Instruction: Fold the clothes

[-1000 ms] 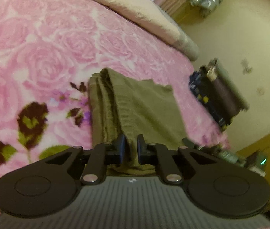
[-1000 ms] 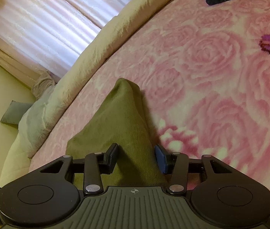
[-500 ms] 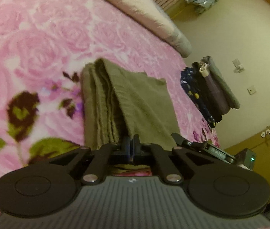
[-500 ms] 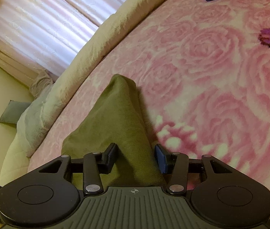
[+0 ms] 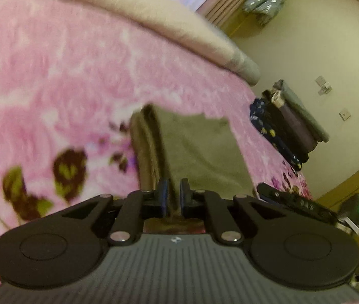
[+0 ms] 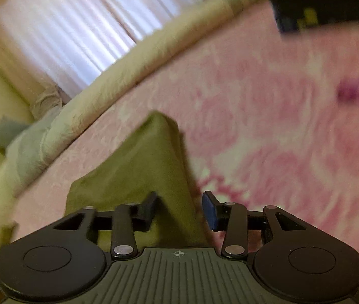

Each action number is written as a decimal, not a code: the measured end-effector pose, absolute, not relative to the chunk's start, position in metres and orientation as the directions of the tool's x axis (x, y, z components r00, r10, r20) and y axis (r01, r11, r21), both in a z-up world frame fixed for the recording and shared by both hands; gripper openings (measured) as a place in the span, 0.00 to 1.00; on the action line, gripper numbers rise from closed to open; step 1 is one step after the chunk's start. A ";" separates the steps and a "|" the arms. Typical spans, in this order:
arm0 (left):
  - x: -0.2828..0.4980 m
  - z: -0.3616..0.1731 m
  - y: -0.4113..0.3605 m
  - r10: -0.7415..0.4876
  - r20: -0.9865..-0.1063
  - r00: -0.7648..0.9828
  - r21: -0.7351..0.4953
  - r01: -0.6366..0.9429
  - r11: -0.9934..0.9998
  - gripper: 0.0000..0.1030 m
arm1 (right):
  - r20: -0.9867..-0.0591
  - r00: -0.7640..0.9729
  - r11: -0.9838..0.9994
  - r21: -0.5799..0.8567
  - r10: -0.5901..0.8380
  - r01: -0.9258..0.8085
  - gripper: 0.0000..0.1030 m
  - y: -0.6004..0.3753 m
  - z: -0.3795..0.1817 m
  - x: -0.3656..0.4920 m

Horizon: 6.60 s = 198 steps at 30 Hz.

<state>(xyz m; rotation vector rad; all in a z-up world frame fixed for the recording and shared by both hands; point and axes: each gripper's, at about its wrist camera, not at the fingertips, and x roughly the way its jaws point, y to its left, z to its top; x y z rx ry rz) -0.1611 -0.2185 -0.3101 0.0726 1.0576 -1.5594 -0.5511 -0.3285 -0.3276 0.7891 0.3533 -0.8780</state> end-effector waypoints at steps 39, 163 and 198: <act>-0.187 -0.328 -0.293 -0.815 -0.570 -0.105 -0.247 0.968 0.048 0.02 | -0.543 0.590 0.645 0.113 -0.597 0.756 0.30 -0.359 -0.339 -0.478; -0.199 -0.294 -0.142 -0.630 -0.768 -0.115 -0.384 0.870 0.309 0.45 | -0.755 0.427 0.391 0.244 -0.498 0.887 0.76 -0.211 -0.316 -0.551; -0.134 -0.342 -0.261 -0.697 -0.630 -0.341 -0.696 0.647 0.313 0.59 | -0.577 0.706 0.256 0.670 -0.411 0.697 0.76 -0.355 -0.331 -0.599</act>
